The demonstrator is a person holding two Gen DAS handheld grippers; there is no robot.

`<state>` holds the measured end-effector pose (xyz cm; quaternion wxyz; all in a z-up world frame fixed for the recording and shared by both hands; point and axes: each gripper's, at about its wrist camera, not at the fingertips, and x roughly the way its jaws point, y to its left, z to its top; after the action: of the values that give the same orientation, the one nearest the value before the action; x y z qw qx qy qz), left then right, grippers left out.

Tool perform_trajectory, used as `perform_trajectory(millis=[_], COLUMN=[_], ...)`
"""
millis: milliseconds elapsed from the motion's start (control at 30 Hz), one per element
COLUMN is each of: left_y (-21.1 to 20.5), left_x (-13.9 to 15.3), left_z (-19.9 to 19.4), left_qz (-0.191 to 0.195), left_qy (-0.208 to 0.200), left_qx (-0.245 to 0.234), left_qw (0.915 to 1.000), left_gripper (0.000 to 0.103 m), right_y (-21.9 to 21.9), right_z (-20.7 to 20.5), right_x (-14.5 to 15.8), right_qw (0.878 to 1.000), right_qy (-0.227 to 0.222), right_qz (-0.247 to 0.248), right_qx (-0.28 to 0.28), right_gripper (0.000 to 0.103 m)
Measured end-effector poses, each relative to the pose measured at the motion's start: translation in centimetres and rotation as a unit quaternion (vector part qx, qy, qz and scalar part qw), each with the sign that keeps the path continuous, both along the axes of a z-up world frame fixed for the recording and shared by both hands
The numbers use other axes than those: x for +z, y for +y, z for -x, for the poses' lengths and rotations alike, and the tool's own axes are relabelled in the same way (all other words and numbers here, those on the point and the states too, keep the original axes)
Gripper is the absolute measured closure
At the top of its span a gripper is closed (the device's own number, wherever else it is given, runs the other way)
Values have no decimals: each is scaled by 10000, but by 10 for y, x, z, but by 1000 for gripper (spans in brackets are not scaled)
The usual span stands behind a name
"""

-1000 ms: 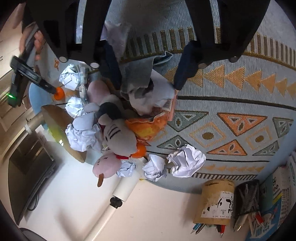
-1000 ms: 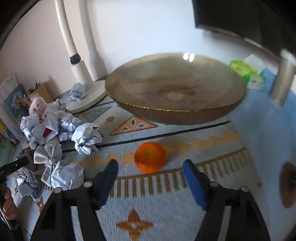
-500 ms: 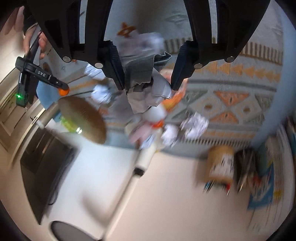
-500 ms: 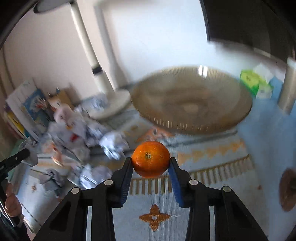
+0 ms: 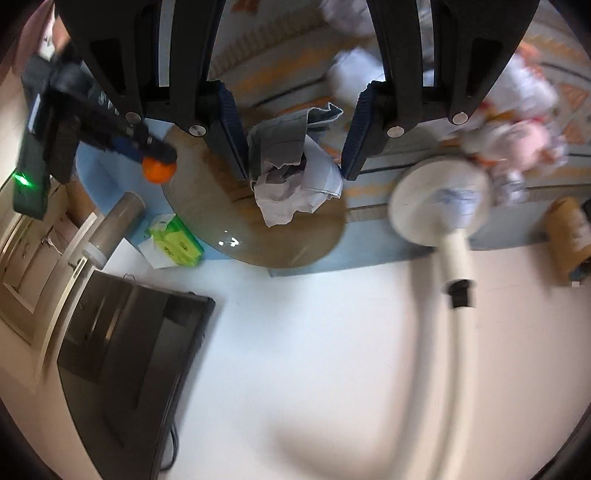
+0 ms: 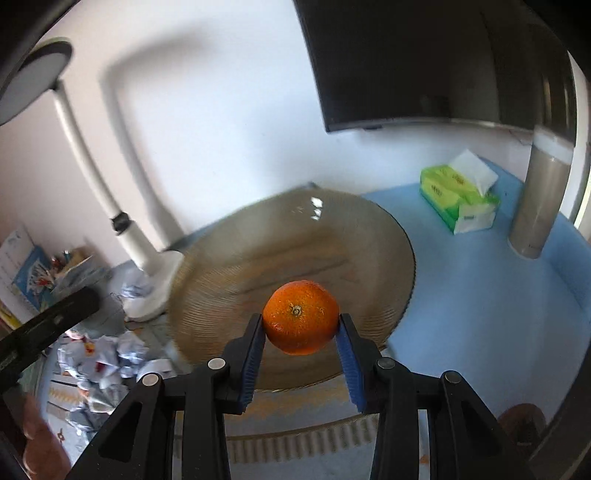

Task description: Organize objects

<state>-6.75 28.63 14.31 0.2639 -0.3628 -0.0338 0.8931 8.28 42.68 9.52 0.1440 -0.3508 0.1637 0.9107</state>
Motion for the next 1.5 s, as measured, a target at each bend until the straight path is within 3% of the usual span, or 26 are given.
perform_trajectory(millis=[67,167,200,267,333,433,600,667,733,867,967,1000,1100,1200,1267,1333,1500], left_y=[20,35,36,35,29,11,-56,-92,-146,-223,-272,-281,-297,-290,-282,-273,-264], left_x=[-8,-15,-15,-14,-12,-4,19,25,28,15,-22,-33,-69,-86,-97,-98,-97], left_z=[11,23,26,26,22,9,-54,-75,-102,-125,-124,-123,-117,-115,-116,-114,-122], left_qz=[6,116,81,44,57,-118,-224,-191,-212,150,671,706,708,766,818,1024,1068], left_qy=[-17,-81,-110,-93,-87,-109,407,535,724,831,641,561,301,340,268,234,358], left_qx=[-71,-125,-139,-122,-91,-52,317,636,1250,2223,2900,2955,2949,2833,2681,2519,2187], left_qw=[10000,9998,9998,9999,9999,9999,9984,9964,9893,9713,9525,9511,9524,9554,9596,9620,9693], left_gripper=[52,34,28,28,28,28,28,18,0,1,1,1,1,1,1,1,1], right_y=[8,17,19,19,14,1,-51,-75,-104,-148,-178,-182,-186,-182,-177,-171,-162], right_z=[7,11,9,4,-4,-17,-44,-52,-56,-50,-44,-41,-35,-35,-34,-33,-29], right_x=[-4,-9,-9,-6,0,8,25,26,17,-17,-43,-51,-61,-63,-65,-67,-71], right_qw=[9999,9998,9999,9999,9999,9997,9959,9932,9898,9864,9849,9845,9853,9853,9863,9868,9864], right_qy=[-91,-158,-122,-12,111,230,476,545,586,428,364,326,204,203,194,192,83], right_qz=[-27,74,85,50,-28,8,-169,-208,-146,38,-117,-88,-110,-50,57,246,536], right_qx=[-44,-24,-42,-97,-89,90,747,1011,1287,1589,1689,1723,1690,1697,1637,1590,1548], right_gripper=[64,62,56,41,39,39,38,38,36,28,28,28,28,19,18,18,18])
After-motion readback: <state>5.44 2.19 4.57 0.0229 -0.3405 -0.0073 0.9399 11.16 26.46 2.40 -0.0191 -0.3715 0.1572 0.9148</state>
